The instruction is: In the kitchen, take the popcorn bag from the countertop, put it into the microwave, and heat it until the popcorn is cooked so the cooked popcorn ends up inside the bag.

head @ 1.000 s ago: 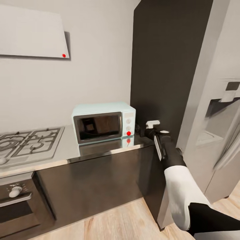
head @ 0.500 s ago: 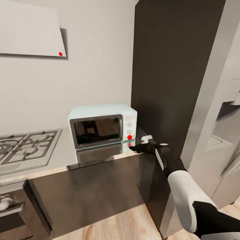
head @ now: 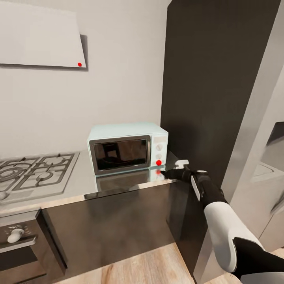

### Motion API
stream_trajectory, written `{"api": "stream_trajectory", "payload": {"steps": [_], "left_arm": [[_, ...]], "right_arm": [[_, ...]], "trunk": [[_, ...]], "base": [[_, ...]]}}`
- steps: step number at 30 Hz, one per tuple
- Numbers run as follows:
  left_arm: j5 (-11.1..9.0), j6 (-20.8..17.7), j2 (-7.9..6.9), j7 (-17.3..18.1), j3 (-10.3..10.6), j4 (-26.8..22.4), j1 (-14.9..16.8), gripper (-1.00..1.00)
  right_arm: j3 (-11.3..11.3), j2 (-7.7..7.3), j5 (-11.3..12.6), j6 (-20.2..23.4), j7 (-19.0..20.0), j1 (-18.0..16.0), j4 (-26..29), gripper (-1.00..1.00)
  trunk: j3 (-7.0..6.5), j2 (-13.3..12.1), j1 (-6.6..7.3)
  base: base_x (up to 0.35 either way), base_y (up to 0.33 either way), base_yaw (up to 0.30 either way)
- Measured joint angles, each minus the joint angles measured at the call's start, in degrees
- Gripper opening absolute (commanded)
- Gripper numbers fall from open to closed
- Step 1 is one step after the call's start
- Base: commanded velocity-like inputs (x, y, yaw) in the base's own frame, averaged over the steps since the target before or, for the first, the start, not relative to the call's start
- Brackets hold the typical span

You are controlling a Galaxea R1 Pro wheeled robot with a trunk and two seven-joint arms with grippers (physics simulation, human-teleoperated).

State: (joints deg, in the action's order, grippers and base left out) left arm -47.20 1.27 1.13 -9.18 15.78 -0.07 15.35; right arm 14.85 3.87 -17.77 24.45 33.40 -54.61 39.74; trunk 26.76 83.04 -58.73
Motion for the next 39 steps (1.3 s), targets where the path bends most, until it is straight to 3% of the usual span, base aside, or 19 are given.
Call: {"api": "stream_trajectory", "payload": {"steps": [1,3,8,9,14,24,28,34,39], "left_arm": [[0.01,0.00,0.00,-0.01,0.00,0.02,-0.01,1.00],[0.00,0.12,0.00,-0.02,0.00,0.03,-0.01,1.00],[-0.05,0.58,0.00,-0.02,0.00,0.00,-0.01,1.00],[-0.06,0.59,0.00,-0.02,0.00,0.00,-0.01,1.00],[-0.06,0.61,0.06,-0.02,0.00,-0.01,0.00,1.00],[-0.05,0.38,-0.09,-0.02,0.00,-0.01,0.00,1.00],[-0.07,0.61,-0.09,-0.02,0.00,-0.01,0.00,1.00],[-0.05,0.62,-0.01,-0.02,0.00,0.00,0.00,1.00],[-0.02,0.63,-0.01,-0.01,0.00,-0.01,-0.01,1.00]], "right_arm": [[1.69,-0.39,-0.02,-0.12,-0.55,0.01,0.12,1.00],[2.92,-0.67,-0.24,-0.41,-1.01,0.01,0.32,1.00],[3.30,-0.65,-0.65,-0.57,-1.12,0.01,0.45,1.00],[3.29,-0.56,-0.67,-0.57,-1.10,0.01,0.47,-1.00],[3.25,-0.28,-0.63,-0.56,-0.63,0.02,0.49,-1.00],[3.02,-0.15,-0.40,-0.44,-0.18,0.06,-0.34,-1.00],[3.07,-0.57,-0.58,-0.03,2.09,0.03,-0.37,-1.00],[3.04,-0.86,-0.80,4.43,2.25,0.03,-0.34,-1.00],[3.01,-0.90,-0.88,5.09,2.18,0.00,-0.31,-1.00]], "trunk": [[0.00,0.00,0.00],[0.00,0.00,0.00],[0.00,0.00,0.00],[0.00,0.00,0.00],[0.00,0.00,0.00],[0.00,0.01,0.03],[0.00,0.00,0.00],[0.00,0.00,0.00],[0.00,0.00,0.00]], "base": [[0.000,0.000,0.000],[0.000,0.000,0.000],[0.000,0.000,0.000],[0.000,0.000,0.000],[0.039,0.000,0.000],[0.287,0.000,0.000],[0.042,0.000,0.000],[0.002,0.000,0.046],[0.000,0.000,0.215]]}}
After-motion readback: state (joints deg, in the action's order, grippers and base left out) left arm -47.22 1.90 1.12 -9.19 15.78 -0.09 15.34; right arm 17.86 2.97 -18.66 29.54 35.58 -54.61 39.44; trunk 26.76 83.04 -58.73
